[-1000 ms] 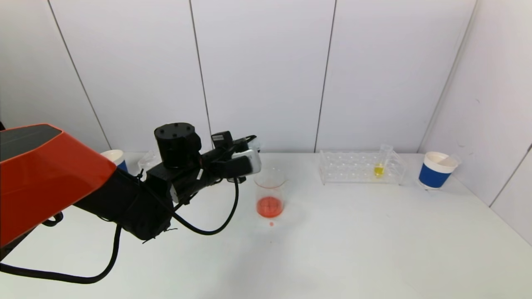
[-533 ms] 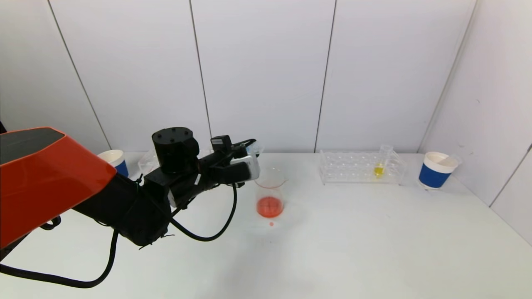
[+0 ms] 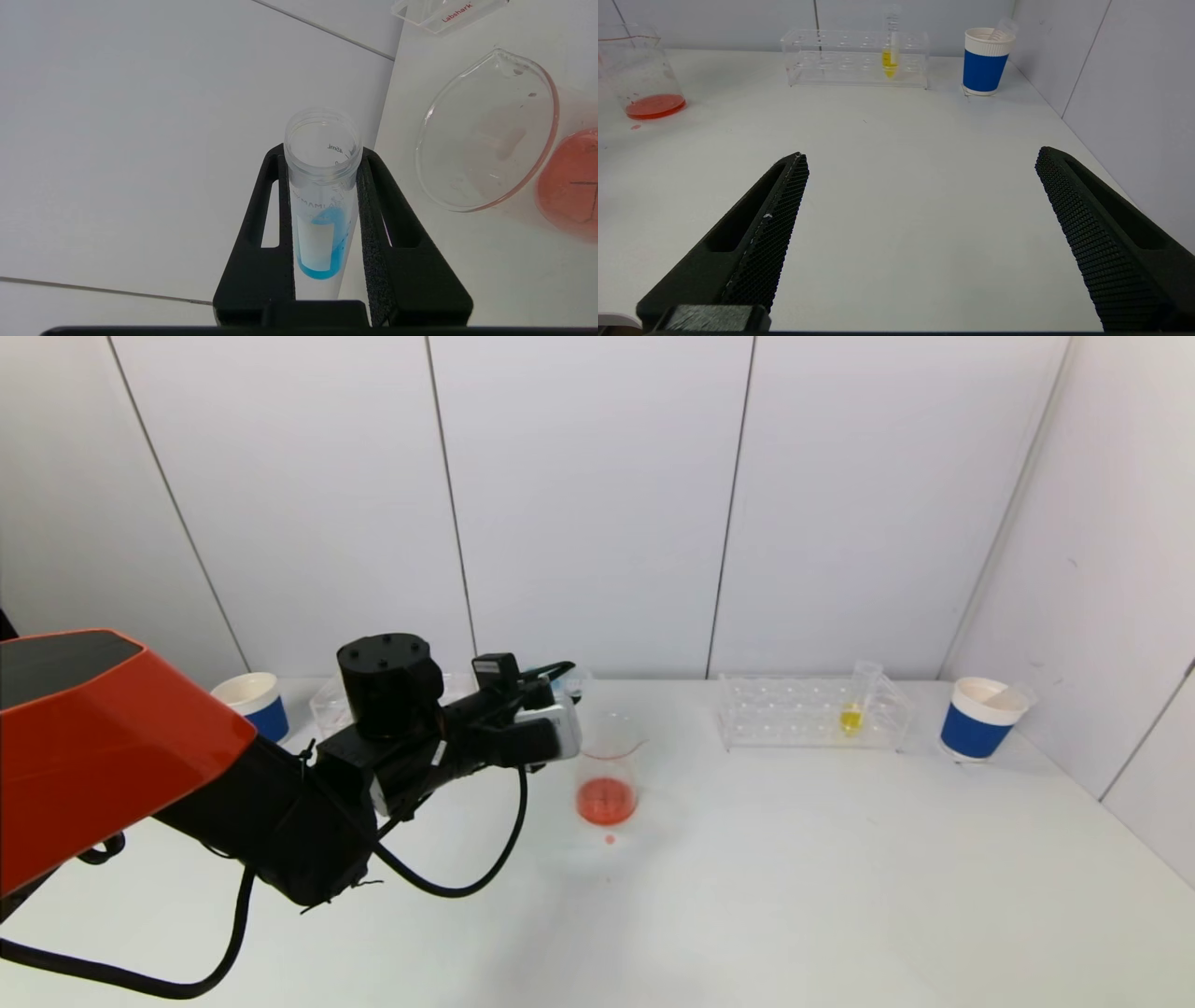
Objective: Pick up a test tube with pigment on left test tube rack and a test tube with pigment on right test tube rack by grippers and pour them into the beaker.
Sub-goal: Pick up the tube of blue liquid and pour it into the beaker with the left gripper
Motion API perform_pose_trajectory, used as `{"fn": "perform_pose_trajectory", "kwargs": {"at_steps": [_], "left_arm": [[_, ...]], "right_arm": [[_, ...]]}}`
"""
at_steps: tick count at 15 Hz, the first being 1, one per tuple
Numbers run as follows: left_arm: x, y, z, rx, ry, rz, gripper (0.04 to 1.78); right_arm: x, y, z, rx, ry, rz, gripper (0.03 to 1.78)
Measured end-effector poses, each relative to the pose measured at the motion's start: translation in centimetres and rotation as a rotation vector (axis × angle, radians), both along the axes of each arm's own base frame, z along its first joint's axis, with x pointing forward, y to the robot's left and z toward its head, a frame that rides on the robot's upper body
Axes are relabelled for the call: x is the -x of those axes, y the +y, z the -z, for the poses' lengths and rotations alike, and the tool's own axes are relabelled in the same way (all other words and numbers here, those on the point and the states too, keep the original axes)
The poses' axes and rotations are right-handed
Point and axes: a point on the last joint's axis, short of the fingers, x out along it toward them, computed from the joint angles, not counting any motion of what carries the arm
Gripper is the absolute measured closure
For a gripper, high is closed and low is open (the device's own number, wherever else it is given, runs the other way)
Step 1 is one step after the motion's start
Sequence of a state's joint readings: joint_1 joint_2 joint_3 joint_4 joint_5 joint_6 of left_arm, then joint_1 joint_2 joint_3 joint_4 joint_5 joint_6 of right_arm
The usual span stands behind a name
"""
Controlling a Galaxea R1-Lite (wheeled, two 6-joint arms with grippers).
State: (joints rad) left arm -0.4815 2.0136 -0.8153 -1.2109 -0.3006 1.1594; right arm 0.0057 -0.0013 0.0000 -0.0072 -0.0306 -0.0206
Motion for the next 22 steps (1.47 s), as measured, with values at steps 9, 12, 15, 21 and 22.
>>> {"fn": "perform_pose_trajectory", "kwargs": {"at_steps": [9, 12, 15, 21, 22], "left_arm": [[0.5, -0.5, 1.0, -0.075, -0.022, 0.035, 1.39], [0.4, -0.6, 1.3, -0.09, -0.017, 0.036, 1.39], [0.3, -0.6, 1.5, -0.118, -0.023, 0.038, 1.39], [-0.4, -1.0, 1.5, -0.146, -0.041, 0.037, 1.39], [-0.6, -1.1, 1.4, -0.153, -0.048, 0.036, 1.39]], "right_arm": [[0.0, 0.0, 0.0, 0.0, 0.0, 0.0, 0.04], [0.0, 0.0, 0.0, 0.0, 0.0, 0.0, 0.04], [0.0, 0.0, 0.0, 0.0, 0.0, 0.0, 0.04], [0.0, 0.0, 0.0, 0.0, 0.0, 0.0, 0.04], [0.0, 0.0, 0.0, 0.0, 0.0, 0.0, 0.04]]}}
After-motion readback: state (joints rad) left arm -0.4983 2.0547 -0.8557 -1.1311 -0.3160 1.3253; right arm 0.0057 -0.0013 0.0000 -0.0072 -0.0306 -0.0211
